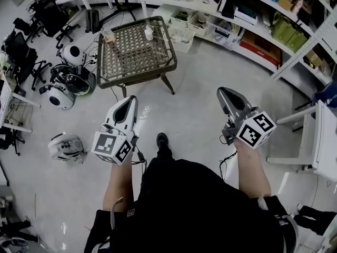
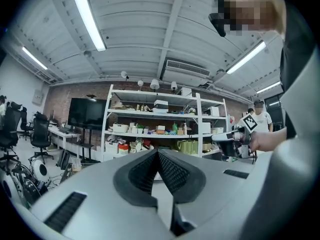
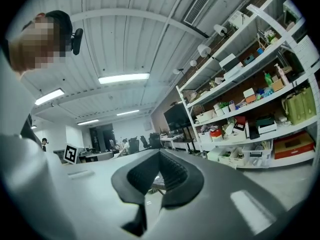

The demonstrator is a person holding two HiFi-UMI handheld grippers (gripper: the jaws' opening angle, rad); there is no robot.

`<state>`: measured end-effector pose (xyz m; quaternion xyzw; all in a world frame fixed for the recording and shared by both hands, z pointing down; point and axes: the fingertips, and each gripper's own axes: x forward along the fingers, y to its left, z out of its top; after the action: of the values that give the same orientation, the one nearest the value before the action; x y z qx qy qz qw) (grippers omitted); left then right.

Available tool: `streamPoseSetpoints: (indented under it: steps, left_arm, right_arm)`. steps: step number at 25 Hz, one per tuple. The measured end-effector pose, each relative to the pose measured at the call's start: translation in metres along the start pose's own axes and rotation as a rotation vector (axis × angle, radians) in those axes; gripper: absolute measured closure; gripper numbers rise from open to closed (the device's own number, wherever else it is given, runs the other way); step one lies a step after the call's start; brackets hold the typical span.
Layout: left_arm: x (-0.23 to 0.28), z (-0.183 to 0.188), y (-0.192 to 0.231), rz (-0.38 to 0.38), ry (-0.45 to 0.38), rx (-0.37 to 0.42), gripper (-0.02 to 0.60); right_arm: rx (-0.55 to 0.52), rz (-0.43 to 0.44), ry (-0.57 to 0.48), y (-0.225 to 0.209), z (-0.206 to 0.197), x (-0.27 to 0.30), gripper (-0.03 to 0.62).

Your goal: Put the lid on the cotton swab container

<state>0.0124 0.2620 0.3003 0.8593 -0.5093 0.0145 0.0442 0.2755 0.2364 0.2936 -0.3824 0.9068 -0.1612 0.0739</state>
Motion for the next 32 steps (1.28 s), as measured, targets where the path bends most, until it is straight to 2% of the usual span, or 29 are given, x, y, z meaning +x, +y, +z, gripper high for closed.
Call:
streamPoseSetpoints:
  steps: [7,12,22,32]
  left_arm:
    - [0.048,-0.001,0.043,-0.038,0.022,-0.005,0.578]
    - [0.071,-0.003,0.077,-0.052,0.028,-0.040,0.577]
    - [0.100,-0.001,0.141,-0.084,0.046,0.002,0.577]
    - [0.115,-0.019,0.171,-0.101,0.101,-0.008,0.577]
  right_arm:
    - [0.016,-0.042,0.020,-0.026,0.002,0.047,0.586]
    - [0.058,-0.060,0.028,-0.037,0.001,0.085,0.586]
    - [0.061,-0.050,0.011,-0.032,0.007,0.170,0.586]
    - [0.104,-0.039,0.052,-0.030,-0.019,0.216,0.586]
